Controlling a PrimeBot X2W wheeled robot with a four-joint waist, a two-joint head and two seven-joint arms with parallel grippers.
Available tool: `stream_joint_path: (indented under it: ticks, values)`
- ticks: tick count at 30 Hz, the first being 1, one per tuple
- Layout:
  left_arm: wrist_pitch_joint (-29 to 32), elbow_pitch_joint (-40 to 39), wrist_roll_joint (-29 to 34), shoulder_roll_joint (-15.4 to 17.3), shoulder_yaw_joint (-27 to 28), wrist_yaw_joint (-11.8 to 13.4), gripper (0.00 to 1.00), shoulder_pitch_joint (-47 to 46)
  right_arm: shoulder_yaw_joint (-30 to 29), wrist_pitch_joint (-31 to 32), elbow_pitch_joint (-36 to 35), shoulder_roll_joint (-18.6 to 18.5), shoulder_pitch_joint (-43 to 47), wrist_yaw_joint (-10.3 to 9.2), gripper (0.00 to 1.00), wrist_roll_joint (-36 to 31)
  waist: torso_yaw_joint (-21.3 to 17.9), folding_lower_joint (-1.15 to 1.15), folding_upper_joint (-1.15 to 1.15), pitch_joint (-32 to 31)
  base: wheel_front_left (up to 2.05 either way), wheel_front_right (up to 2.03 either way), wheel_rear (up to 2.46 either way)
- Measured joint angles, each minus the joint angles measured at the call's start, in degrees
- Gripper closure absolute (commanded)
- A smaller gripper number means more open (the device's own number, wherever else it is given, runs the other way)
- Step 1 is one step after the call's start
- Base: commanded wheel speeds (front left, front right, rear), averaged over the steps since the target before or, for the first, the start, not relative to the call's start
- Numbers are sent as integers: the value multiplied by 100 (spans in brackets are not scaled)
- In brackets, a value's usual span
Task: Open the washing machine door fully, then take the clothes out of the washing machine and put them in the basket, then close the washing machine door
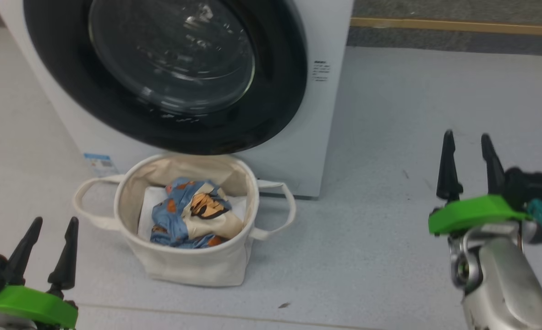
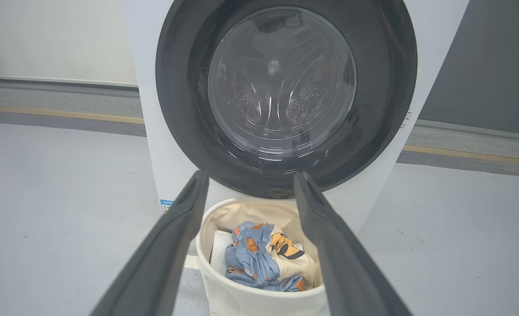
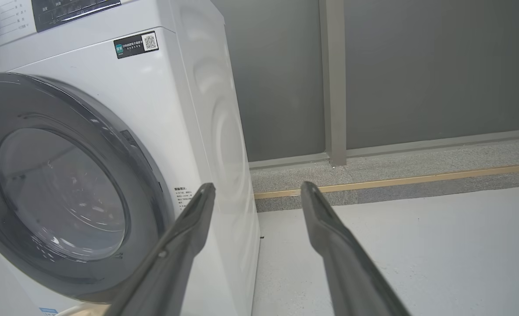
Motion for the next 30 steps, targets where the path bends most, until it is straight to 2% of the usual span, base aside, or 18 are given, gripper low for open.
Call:
stream_joint_path:
  ticks: [3,5,10,18,30]
  values:
    - [0,-24,-199,118,-53,0,0,26,44,0,-224,0,364,0,0,59,-145,0,0,-90,0,0,0]
    - [0,99,-301,194,-234,0,0,19,123,0,-427,-35,706,0,0,408,-215,0,0,-198,0,0,0]
    - [0,363,-525,244,-259,1,0,-49,112,0,-593,-162,1083,0,0,469,-349,0,0,-284,0,0,0]
    - [0,778,-512,313,-324,0,0,-332,15,0,-792,-158,1237,0,0,387,-437,0,0,-394,0,0,0]
    - [0,754,-537,343,-481,0,0,-360,202,0,-795,-188,1330,0,0,268,-409,0,0,-459,0,0,0]
